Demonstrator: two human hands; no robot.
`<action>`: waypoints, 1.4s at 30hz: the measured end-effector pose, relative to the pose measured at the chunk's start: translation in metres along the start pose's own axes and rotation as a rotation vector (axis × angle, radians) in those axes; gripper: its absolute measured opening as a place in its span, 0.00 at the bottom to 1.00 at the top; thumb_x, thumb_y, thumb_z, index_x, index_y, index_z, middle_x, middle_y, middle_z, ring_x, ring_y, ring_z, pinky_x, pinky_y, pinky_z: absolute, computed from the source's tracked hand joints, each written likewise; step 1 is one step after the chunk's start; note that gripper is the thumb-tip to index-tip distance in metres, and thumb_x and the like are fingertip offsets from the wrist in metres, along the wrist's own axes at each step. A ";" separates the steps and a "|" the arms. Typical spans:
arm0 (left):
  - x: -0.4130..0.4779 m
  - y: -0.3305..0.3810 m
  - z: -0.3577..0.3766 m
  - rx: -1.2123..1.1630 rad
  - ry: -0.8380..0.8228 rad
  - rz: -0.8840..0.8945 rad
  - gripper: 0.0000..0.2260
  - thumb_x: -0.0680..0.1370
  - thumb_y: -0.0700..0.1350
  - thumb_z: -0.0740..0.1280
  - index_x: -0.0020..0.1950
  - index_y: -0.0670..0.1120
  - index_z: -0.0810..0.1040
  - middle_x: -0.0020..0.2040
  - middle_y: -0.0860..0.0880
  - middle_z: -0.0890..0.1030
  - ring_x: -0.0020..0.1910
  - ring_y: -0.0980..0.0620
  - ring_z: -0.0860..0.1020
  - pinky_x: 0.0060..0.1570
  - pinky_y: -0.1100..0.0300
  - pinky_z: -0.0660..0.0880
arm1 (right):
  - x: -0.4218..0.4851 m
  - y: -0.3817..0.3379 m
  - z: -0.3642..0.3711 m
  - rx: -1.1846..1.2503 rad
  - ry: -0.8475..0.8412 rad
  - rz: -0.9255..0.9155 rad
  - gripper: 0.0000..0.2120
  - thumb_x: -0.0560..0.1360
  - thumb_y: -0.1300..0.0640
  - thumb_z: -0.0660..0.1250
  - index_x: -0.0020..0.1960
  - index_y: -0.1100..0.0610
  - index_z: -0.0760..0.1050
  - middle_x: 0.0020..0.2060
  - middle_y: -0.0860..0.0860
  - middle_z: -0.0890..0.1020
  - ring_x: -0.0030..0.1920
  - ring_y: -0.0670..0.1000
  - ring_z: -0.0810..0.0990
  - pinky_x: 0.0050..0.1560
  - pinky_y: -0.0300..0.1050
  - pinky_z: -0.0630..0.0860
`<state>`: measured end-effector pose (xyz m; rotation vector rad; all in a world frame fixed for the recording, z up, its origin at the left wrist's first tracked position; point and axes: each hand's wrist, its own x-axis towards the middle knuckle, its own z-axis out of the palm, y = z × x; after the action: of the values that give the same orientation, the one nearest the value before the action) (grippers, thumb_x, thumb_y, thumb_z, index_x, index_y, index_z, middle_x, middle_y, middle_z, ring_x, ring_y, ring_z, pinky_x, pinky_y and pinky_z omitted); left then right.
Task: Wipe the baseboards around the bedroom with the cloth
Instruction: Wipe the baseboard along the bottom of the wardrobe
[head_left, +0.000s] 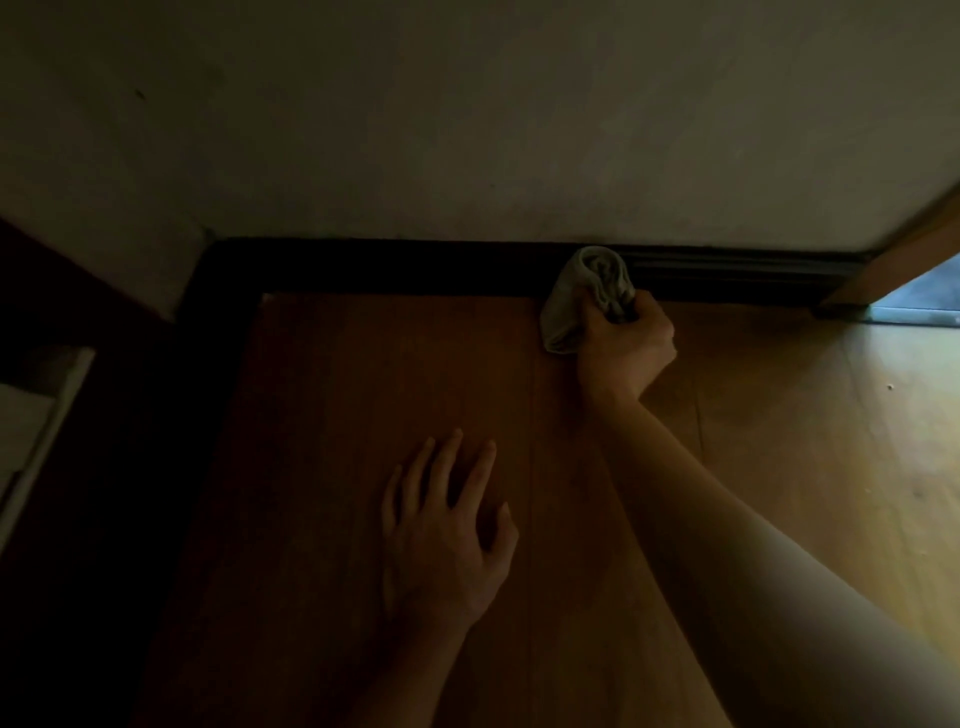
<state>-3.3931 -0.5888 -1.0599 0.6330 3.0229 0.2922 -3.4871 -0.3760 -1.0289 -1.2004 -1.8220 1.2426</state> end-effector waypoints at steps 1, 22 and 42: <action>0.000 0.000 0.000 -0.005 0.003 0.002 0.27 0.77 0.62 0.57 0.76 0.59 0.68 0.77 0.49 0.69 0.76 0.44 0.65 0.73 0.40 0.61 | -0.002 -0.001 0.003 0.002 -0.014 -0.005 0.09 0.72 0.52 0.75 0.42 0.56 0.79 0.37 0.45 0.80 0.39 0.46 0.80 0.40 0.38 0.75; 0.005 0.010 -0.005 -0.013 -0.022 -0.038 0.27 0.76 0.63 0.56 0.74 0.58 0.72 0.75 0.48 0.71 0.75 0.42 0.66 0.69 0.37 0.67 | 0.008 -0.010 -0.010 -0.029 -0.159 0.020 0.10 0.71 0.51 0.77 0.46 0.56 0.82 0.40 0.51 0.84 0.42 0.51 0.83 0.43 0.47 0.81; 0.022 0.082 0.016 0.009 -0.044 0.194 0.30 0.78 0.64 0.57 0.78 0.56 0.67 0.79 0.49 0.65 0.78 0.46 0.62 0.76 0.45 0.59 | 0.065 0.007 -0.076 -0.141 -0.067 -0.101 0.13 0.74 0.46 0.73 0.50 0.55 0.83 0.45 0.50 0.84 0.46 0.50 0.81 0.42 0.39 0.69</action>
<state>-3.3801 -0.5031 -1.0594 0.9227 2.9257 0.2674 -3.4455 -0.2870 -1.0073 -1.1380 -2.0225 1.1256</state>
